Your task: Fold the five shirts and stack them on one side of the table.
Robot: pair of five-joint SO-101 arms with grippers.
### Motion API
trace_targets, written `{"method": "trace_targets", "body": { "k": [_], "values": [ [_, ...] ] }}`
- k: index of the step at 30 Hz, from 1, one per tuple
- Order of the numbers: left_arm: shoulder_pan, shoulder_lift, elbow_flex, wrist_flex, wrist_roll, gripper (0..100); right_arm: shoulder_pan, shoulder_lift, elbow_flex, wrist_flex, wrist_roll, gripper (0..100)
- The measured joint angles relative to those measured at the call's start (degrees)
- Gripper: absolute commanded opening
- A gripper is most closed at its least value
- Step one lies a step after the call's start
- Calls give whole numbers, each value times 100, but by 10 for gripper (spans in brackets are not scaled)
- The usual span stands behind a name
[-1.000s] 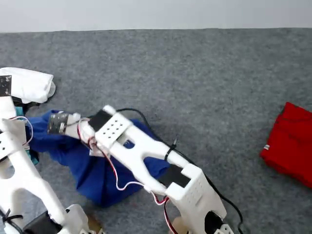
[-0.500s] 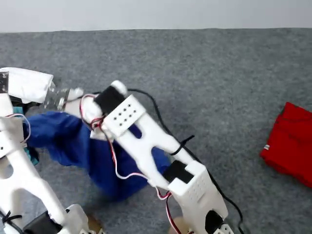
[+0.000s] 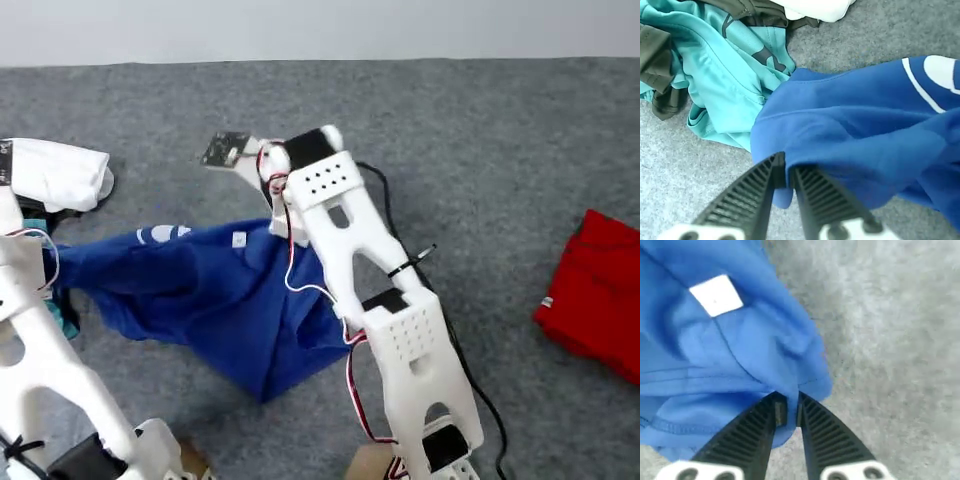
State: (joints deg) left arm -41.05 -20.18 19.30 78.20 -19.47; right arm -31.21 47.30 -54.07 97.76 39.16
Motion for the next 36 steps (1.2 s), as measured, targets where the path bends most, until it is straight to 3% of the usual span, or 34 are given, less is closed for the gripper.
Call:
{"method": "trace_targets", "body": {
  "k": [8,15,21,36],
  "values": [
    [0,0,0,0,0,3,-26,167,-255,-185,18,128],
    [0,0,0,0,0,3,-132,167,-923,-123,62,130],
    [0,0,0,0,0,3,-501,167,-1073,229,440,130],
    [0,0,0,0,0,3,-554,554,-1073,246,1310,173]
  ]
}}
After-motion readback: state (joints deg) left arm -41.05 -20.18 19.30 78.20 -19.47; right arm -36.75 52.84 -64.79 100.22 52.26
